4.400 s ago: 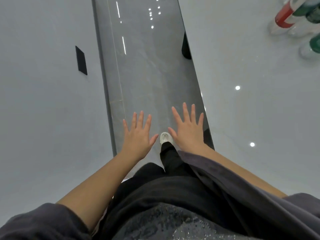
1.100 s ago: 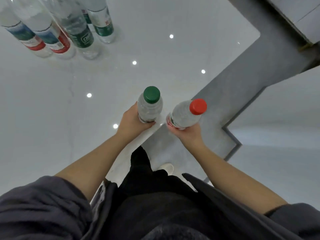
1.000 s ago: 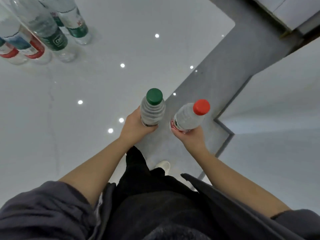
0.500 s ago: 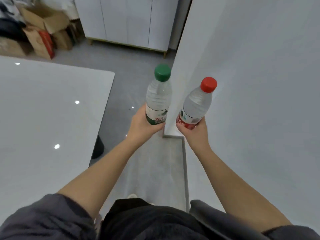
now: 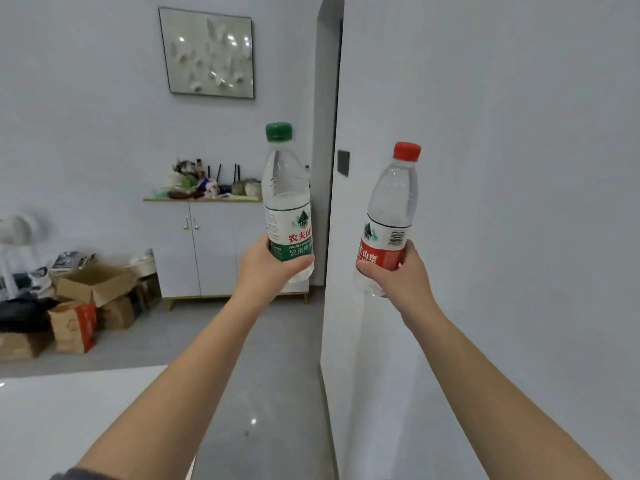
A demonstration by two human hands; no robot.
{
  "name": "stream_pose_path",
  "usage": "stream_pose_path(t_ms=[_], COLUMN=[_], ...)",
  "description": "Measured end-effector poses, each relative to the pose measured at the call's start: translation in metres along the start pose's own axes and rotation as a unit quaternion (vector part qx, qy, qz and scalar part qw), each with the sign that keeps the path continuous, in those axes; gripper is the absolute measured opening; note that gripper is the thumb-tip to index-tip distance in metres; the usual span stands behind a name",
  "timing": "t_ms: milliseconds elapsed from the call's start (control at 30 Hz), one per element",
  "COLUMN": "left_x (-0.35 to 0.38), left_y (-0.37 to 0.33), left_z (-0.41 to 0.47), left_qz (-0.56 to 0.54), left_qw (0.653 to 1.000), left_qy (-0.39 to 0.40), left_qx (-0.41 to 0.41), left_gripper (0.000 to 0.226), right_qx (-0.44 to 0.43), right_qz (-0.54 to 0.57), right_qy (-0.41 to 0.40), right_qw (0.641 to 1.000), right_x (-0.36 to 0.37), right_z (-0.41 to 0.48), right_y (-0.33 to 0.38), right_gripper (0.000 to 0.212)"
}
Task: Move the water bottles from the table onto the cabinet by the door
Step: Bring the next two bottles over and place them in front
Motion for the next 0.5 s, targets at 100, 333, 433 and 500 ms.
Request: stream_pose_path(t_ms=[100,333,433,500], left_x=[-0.014,-0.036,-0.045,-0.048], left_y=[-0.020,-0.036,-0.036,-0.036], left_z=[0.019,0.037,0.042,0.047], left_qz=[0.011,0.021,0.028,0.034], left_qw=[1.000,0.999,0.998,0.998], left_qy=[-0.021,-0.032,-0.038,-0.039], left_qx=[0.017,0.030,0.034,0.034], left_gripper=[0.042,0.039,0.042,0.044], right_qx=[-0.020,-0.039,-0.034,-0.027], right_qz=[-0.008,-0.030,-0.038,-0.039], right_qy=[0.010,0.037,0.043,0.042], right_qw=[1.000,0.998,0.998,0.998], right_x=[0.003,0.030,0.045,0.055], right_z=[0.015,0.025,0.027,0.030], right_y=[0.030,0.060,0.062,0.061], right_gripper=[0.056,0.056,0.060,0.061])
Point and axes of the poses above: each hand's wrist, its own z-axis towards the middle knuckle, its own x-axis out of the palm, y = z × x, the point moved 6 cm from there along z, towards the middle knuckle, and after that the axes turned 8 degrees about -z, right-handed, at the moved point
